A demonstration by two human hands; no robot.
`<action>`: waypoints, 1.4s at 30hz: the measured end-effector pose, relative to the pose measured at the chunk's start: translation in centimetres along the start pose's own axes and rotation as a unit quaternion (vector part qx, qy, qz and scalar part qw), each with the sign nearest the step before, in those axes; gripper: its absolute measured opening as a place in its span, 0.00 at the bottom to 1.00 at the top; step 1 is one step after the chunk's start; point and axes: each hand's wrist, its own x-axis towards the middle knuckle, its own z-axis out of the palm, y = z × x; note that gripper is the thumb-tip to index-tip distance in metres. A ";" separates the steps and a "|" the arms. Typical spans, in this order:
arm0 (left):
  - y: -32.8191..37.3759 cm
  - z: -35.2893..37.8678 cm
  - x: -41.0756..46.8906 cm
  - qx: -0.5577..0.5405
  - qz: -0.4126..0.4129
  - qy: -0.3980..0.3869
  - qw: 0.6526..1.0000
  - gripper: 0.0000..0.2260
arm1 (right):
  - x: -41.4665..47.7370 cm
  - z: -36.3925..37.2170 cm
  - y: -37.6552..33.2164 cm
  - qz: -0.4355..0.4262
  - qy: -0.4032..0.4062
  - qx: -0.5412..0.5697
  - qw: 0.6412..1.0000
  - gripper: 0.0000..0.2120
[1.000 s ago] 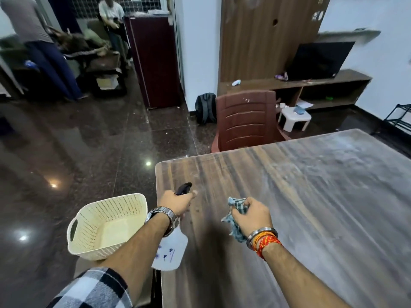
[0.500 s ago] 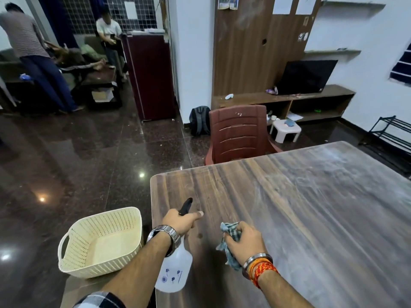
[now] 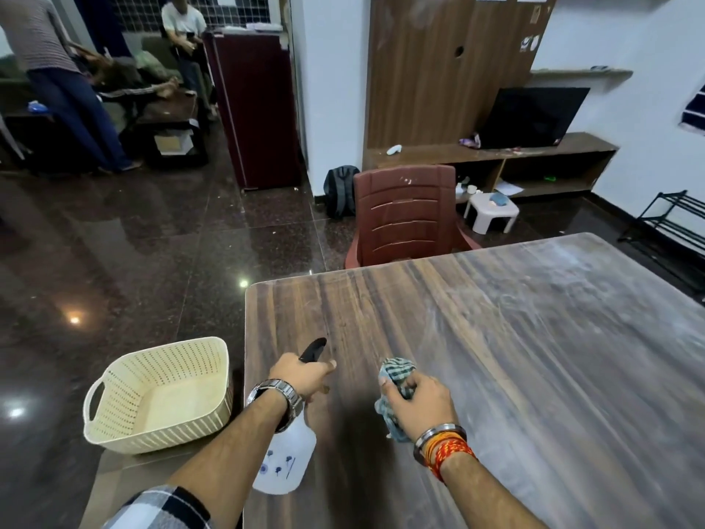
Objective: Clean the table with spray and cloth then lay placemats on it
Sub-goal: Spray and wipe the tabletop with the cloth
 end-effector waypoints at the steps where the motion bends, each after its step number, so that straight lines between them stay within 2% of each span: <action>1: 0.0 0.4 0.0 0.001 -0.003 0.012 1.000 0.13 | 0.5 -0.2 0.2 0.000 0.001 -0.005 1.000 0.21; 4: 0.6 1.3 -0.4 -0.008 -0.022 0.030 0.999 0.13 | 2.0 -0.5 1.2 -0.013 -0.014 -0.057 0.998 0.23; 5: 0.7 1.4 -0.3 -0.016 -0.030 0.014 0.999 0.14 | 2.4 -0.6 1.4 -0.019 -0.022 -0.065 0.997 0.19; 7: 1.0 2.6 -0.2 -0.030 -0.029 0.002 0.999 0.14 | 4.0 -0.7 2.4 -0.018 -0.057 -0.044 0.997 0.05; 8: 1.0 2.7 -0.3 -0.021 -0.021 -0.003 1.000 0.15 | 4.1 -0.5 2.6 -0.012 -0.067 -0.040 0.997 0.04; 10: 1.0 3.3 -0.5 -0.006 -0.011 0.013 1.000 0.18 | 4.7 -0.2 3.2 -0.026 -0.068 -0.028 0.997 0.14; 13: 1.4 4.4 -0.5 -0.014 -0.025 0.074 0.997 0.19 | 6.1 -0.5 3.9 0.011 -0.069 0.098 0.993 0.17; 15: 1.5 4.5 -0.3 -0.028 -0.034 0.103 0.994 0.17 | 7.0 -1.1 4.6 0.035 -0.067 0.202 0.976 0.18; 17: 1.9 4.5 -0.2 -0.062 -0.046 0.083 0.994 0.15 | 7.7 -1.8 5.5 0.046 -0.056 0.278 0.958 0.18; 18: 2.1 4.5 -0.2 -0.078 -0.050 0.058 0.994 0.14 | 7.9 -2.3 6.0 0.061 -0.055 0.282 0.956 0.16; 20: 2.1 4.7 -0.4 -0.084 -0.046 0.033 0.995 0.15 | 8.0 -2.9 7.0 0.091 -0.061 0.217 0.970 0.11; 22: 2.0 5.1 -0.7 -0.057 -0.038 0.053 0.996 0.18 | 7.8 -2.9 8.2 0.085 -0.050 0.116 0.988 0.12; 24: 2.0 5.6 -0.9 -0.037 -0.039 0.079 0.995 0.19 | 7.3 -2.3 8.6 0.023 -0.027 0.052 0.998 0.14; 26: 2.3 6.2 -0.9 -0.027 -0.050 0.103 0.993 0.17 | 7.0 -1.6 8.7 -0.038 -0.038 0.004 0.999 0.15; 29: 2.9 6.4 -0.7 -0.037 -0.054 0.125 0.990 0.13 | 7.2 -0.6 8.9 -0.098 -0.117 -0.119 0.981 0.20; 32: 3.9 6.3 -0.4 -0.078 -0.052 0.055 0.994 0.12 | 8.0 0.4 9.6 -0.089 -0.196 -0.242 0.946 0.28; 35: 4.5 6.8 0.4 -0.051 -0.038 0.030 0.998 0.14 | 8.6 1.3 10.0 -0.099 -0.214 -0.292 0.927 0.28; 40: 4.0 6.2 3.4 -0.023 -0.051 0.109 0.992 0.18 | 10.2 2.1 10.5 -0.152 -0.165 -0.303 0.926 0.28; 42: 3.9 5.5 4.5 -0.049 -0.056 0.089 0.993 0.19 | 10.8 2.8 10.9 -0.175 -0.164 -0.300 0.923 0.31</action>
